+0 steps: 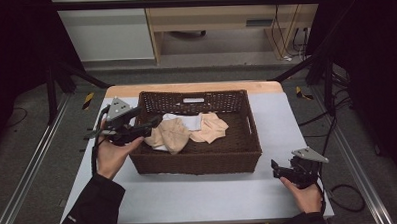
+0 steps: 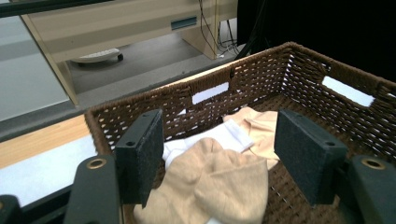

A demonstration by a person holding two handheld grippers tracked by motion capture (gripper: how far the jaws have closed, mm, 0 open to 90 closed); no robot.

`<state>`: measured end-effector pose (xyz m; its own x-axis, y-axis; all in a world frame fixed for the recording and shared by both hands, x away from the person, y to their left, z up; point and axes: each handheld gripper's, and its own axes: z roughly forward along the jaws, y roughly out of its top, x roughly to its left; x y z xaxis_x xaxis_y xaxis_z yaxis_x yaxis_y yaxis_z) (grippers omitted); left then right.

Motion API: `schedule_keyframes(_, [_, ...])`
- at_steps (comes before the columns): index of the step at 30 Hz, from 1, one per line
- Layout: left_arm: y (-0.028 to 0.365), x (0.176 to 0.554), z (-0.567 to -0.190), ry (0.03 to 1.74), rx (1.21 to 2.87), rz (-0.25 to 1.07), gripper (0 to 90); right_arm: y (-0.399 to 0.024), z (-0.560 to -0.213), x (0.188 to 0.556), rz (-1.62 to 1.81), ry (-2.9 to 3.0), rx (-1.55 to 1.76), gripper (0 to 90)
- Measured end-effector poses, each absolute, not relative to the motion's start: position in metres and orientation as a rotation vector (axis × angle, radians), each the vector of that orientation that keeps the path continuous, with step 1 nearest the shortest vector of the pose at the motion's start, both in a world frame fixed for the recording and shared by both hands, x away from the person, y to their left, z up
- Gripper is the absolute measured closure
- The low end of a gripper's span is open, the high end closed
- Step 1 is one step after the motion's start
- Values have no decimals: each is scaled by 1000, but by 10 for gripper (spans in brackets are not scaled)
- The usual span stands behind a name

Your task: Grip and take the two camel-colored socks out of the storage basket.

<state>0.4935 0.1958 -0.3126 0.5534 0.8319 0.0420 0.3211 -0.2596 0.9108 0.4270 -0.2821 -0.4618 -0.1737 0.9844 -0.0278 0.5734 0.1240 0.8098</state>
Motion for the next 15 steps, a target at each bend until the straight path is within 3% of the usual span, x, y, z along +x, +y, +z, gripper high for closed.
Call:
schedule_keyframes(8, [177, 518, -316, 924, 1803, 651, 340, -283, -461, 427, 913, 1810, 1510, 63])
schedule_keyframes(15, [159, 541, -338, 929, 1881, 654, 382, -284, -461, 428, 915, 1812, 1503, 63])
